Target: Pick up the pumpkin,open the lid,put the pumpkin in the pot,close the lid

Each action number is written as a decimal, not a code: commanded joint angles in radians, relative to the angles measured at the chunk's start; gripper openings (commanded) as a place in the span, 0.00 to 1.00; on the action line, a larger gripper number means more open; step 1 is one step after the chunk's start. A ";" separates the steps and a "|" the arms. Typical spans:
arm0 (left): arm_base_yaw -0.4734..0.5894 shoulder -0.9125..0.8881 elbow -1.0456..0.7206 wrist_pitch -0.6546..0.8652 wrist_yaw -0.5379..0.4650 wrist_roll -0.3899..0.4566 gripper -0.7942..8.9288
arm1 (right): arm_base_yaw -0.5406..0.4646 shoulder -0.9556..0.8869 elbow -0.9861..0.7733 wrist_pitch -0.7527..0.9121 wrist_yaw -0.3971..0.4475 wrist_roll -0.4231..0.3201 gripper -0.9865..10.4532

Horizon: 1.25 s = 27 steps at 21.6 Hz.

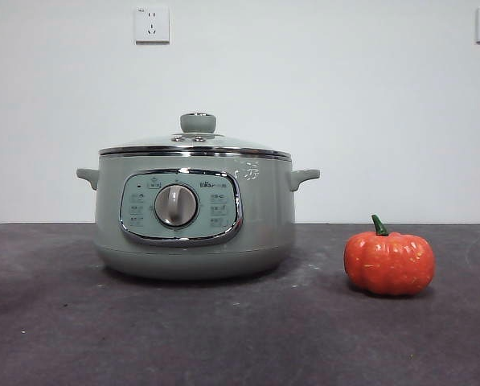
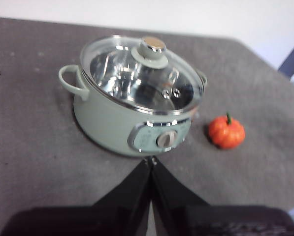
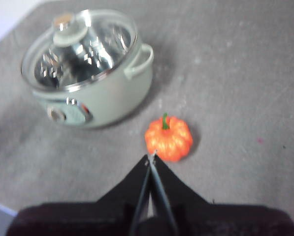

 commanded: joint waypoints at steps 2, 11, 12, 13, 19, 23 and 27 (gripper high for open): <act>0.001 0.077 0.109 -0.116 0.003 0.145 0.07 | 0.003 0.055 0.085 -0.102 -0.002 -0.085 0.08; -0.007 0.141 0.204 -0.185 0.001 0.162 0.60 | 0.003 0.098 0.140 -0.153 -0.080 -0.085 0.31; -0.007 0.141 0.204 -0.184 -0.001 0.162 0.82 | 0.003 0.098 0.140 -0.152 -0.080 -0.076 0.51; -0.007 0.141 0.204 -0.184 0.000 0.162 0.86 | 0.003 0.098 0.140 -0.152 -0.080 -0.066 0.65; -0.007 0.141 0.204 -0.185 0.000 0.162 0.86 | 0.006 0.110 0.140 -0.152 -0.080 -0.066 0.72; -0.007 0.141 0.204 -0.184 0.000 0.160 0.86 | 0.051 0.177 0.140 -0.133 -0.080 -0.066 0.72; -0.007 0.141 0.204 -0.184 0.001 0.158 0.86 | 0.133 0.335 0.140 -0.057 -0.068 -0.063 0.72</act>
